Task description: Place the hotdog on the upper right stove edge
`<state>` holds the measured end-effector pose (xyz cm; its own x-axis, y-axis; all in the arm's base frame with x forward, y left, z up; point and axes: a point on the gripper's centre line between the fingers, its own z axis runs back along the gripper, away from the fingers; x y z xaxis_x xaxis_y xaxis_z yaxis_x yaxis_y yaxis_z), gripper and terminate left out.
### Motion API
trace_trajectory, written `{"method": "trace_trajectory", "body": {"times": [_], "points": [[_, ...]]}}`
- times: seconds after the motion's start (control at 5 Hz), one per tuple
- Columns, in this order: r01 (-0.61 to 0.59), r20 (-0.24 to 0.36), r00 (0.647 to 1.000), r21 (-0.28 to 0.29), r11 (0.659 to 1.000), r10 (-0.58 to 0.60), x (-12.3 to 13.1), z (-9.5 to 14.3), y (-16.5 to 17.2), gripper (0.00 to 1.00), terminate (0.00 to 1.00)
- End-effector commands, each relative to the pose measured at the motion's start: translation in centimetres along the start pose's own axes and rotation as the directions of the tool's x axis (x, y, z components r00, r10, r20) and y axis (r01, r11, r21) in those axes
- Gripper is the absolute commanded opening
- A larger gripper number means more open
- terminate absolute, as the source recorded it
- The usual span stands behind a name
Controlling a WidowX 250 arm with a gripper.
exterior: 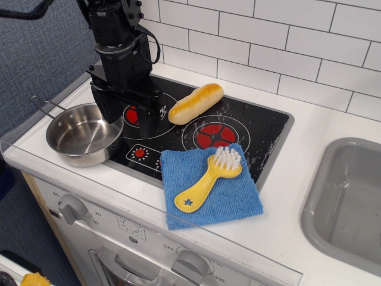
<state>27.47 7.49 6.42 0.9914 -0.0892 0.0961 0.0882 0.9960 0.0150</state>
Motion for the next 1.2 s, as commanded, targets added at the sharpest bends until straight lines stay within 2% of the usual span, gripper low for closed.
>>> {"method": "trace_trajectory", "body": {"times": [0.0, 0.2, 0.4, 0.6, 0.8, 1.0], "points": [[0.000, 0.000, 1.000, 0.000, 1.000, 0.000, 0.0, 0.0, 0.0, 1.00, 0.00], [0.094, 0.062, 0.994, -0.017, 0.995, -0.092, 3.1, 0.0, -1.6, 1.00, 0.00], [0.168, 0.106, 0.980, -0.007, 0.986, -0.166, 6.5, 0.0, -3.0, 1.00, 0.00], [0.195, 0.108, 0.975, 0.017, 0.981, -0.195, 9.1, -0.4, -3.1, 1.00, 0.00], [0.192, 0.089, 0.976, 0.062, 0.979, -0.197, 11.0, -0.9, -1.8, 1.00, 0.00], [0.175, 0.074, 0.981, 0.070, 0.982, -0.180, 12.1, -1.8, -1.0, 1.00, 0.00]]}}
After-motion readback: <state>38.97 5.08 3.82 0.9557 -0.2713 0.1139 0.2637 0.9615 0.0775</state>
